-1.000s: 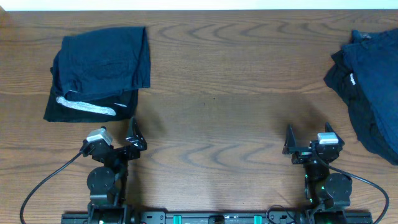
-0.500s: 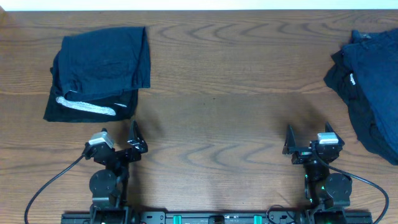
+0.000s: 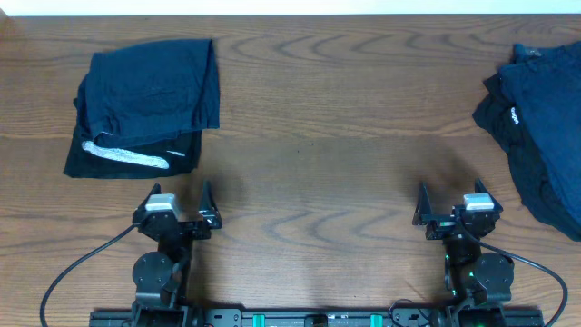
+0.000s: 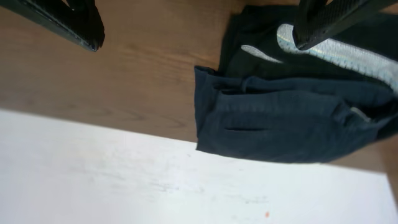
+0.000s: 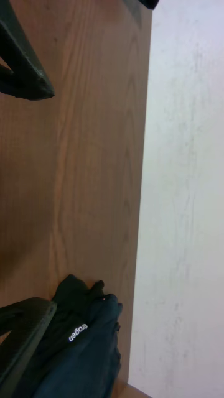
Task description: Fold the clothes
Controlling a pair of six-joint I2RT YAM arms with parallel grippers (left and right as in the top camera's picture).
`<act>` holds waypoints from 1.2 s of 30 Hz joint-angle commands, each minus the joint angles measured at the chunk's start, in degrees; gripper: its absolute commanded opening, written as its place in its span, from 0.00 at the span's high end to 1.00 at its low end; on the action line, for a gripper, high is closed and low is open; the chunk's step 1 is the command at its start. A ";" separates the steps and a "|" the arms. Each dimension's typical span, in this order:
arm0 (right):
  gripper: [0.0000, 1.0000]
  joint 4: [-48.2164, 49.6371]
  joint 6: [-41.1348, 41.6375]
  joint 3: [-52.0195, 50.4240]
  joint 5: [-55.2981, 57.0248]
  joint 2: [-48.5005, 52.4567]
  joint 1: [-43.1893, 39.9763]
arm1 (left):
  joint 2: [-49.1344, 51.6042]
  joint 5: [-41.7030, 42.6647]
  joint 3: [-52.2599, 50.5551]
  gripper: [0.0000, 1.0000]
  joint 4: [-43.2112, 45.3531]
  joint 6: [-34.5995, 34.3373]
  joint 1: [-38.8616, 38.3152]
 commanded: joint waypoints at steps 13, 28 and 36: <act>0.01 -0.28 -0.87 -0.09 -0.13 -0.39 -0.42 | -0.59 -0.68 -0.98 0.02 -2.49 10.69 -0.68; 0.01 -0.28 -0.87 -0.09 -0.13 -0.39 -0.42 | -0.50 -0.68 -0.98 0.02 -2.49 10.69 -0.68; 0.01 -0.28 -0.87 -0.09 -0.13 -0.39 -0.42 | -0.52 -0.68 -0.98 0.02 -2.49 10.69 -0.68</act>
